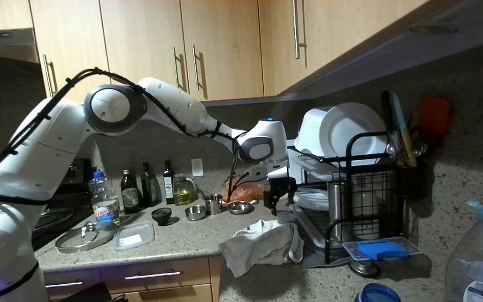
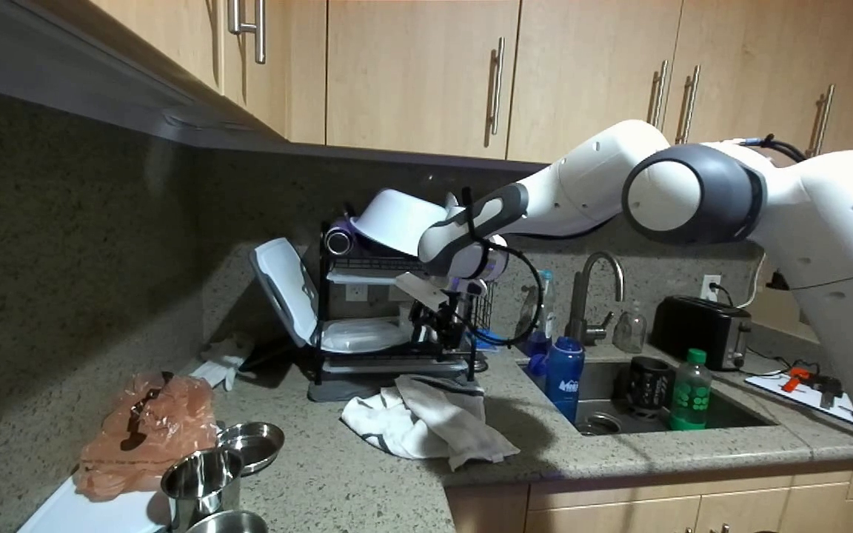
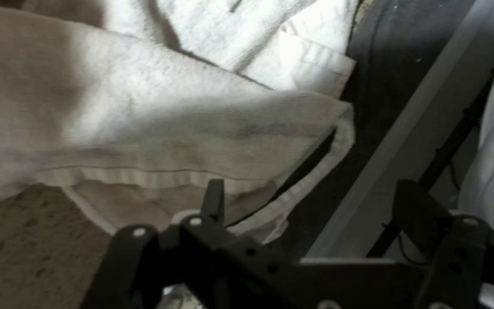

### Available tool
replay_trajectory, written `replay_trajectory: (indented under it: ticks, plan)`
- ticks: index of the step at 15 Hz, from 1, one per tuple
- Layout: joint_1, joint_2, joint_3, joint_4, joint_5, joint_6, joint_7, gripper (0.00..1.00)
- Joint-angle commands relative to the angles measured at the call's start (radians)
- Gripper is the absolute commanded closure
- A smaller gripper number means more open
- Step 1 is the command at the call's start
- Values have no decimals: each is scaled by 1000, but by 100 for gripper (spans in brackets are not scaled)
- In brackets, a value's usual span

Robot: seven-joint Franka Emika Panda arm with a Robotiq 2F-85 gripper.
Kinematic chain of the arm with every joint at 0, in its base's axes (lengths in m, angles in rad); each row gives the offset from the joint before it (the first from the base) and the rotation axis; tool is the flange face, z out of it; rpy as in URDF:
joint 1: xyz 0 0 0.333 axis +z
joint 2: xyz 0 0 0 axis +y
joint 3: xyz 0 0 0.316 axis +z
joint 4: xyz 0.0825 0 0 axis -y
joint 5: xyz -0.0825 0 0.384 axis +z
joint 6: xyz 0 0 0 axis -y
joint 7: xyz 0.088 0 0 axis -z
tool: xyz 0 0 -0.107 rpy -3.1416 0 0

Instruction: Fold the towel

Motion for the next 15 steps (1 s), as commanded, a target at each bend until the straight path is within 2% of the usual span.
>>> replay_trajectory:
  ticks: [1,3,6,11,12,15]
  plan:
    - [26,-160,-35,-190,-82,-59,56,0]
    - [66,-202,-81,-262,-205,-21,155,0]
    - [87,-239,-96,-316,-363,-94,257,0]
    - [48,-262,-16,-333,-326,-303,101,0]
    - [50,-217,-27,-298,-346,-259,155,0]
    - [51,-222,-15,-302,-342,-287,132,0]
